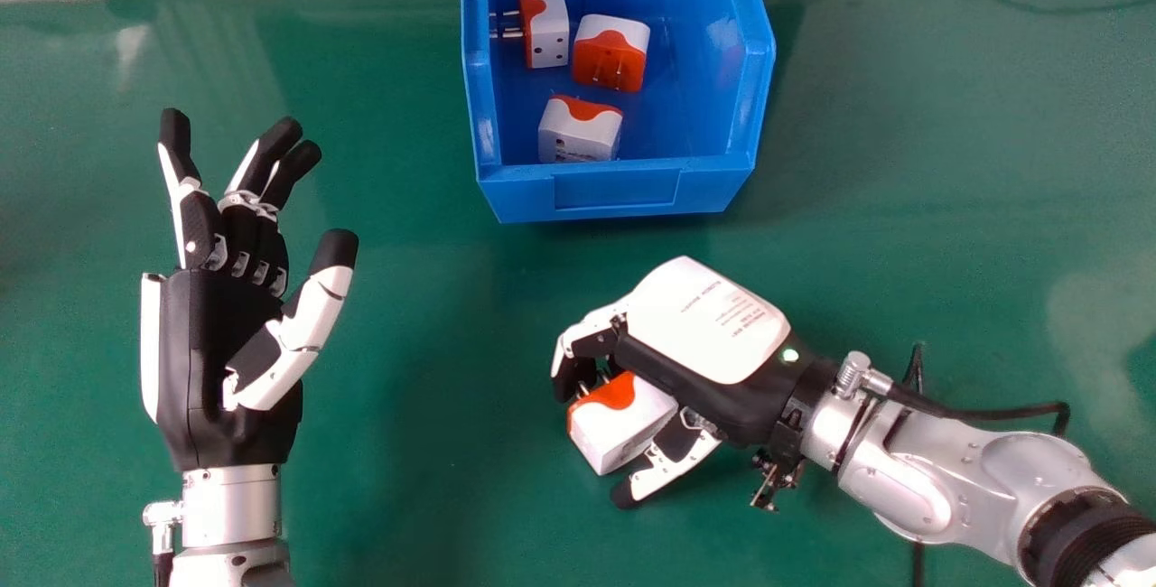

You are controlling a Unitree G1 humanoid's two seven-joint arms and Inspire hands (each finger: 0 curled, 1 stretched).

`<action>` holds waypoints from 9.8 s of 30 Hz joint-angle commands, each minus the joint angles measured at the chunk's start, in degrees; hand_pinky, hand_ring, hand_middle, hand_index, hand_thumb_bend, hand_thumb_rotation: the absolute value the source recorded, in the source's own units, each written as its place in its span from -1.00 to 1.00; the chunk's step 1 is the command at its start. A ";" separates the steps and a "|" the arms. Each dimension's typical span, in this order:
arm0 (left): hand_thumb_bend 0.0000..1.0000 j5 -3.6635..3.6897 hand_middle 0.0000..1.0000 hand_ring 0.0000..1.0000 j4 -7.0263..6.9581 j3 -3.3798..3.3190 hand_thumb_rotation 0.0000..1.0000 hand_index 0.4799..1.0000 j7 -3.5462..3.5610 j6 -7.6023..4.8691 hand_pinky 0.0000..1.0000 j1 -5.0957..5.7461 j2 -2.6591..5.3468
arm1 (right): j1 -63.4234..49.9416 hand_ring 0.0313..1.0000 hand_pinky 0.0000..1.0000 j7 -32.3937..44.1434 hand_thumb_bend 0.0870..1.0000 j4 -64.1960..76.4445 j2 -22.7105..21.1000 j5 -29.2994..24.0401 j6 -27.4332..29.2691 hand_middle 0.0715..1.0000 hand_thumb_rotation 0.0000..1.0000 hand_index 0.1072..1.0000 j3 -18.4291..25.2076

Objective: Pick all objects and put in blue box

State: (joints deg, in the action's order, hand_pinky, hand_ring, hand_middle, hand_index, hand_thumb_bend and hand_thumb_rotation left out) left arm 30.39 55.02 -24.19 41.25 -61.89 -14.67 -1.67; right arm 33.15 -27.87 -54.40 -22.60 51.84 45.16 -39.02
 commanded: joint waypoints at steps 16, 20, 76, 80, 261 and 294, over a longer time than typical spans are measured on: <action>-0.03 -0.28 0.77 0.76 -1.28 0.24 -0.81 -0.96 0.07 -0.14 1.00 -0.17 -0.16 | -1.16 -0.25 -0.27 4.01 -0.05 8.95 -4.35 -7.19 2.92 -0.04 -1.00 -0.10 8.28; -0.03 -0.53 0.78 0.77 -0.82 0.21 -0.81 -0.96 -0.17 -0.44 1.00 -0.48 -0.24 | -2.62 -0.24 -0.25 6.16 -0.05 13.66 -5.31 -12.10 5.16 -0.05 -1.00 -0.10 12.28; -0.02 -4.23 0.72 0.70 1.39 0.75 -0.80 -0.96 -3.89 -1.91 1.00 -0.81 -0.76 | -8.51 0.35 0.16 33.88 0.90 15.75 -4.90 -28.62 8.10 0.47 -0.47 0.50 24.07; -0.02 -4.25 0.72 0.70 1.42 0.76 -0.80 -0.96 -4.00 -1.92 1.00 -0.89 -0.86 | -8.49 0.41 0.22 34.19 0.94 16.66 -5.14 -27.43 7.25 0.52 -0.45 0.55 23.87; -0.03 -3.02 0.77 0.76 0.31 1.27 -0.80 -0.96 -2.18 -2.20 1.00 -0.45 -1.48 | -2.49 0.60 0.41 40.63 0.99 17.90 -9.69 -21.29 -1.30 0.64 -0.49 0.64 19.49; -0.03 -2.64 0.79 0.82 -0.24 1.17 -0.80 -0.96 -1.80 -1.49 1.00 -0.56 -1.31 | 0.83 0.59 0.40 40.56 1.00 14.55 -9.40 -12.04 -4.97 0.68 -0.64 0.67 14.10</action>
State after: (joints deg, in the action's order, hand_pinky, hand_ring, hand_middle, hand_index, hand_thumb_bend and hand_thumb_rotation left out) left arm 28.08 55.74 -23.37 39.37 -62.99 -14.82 -2.65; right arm 31.99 13.65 -39.27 -32.29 40.12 39.53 -24.73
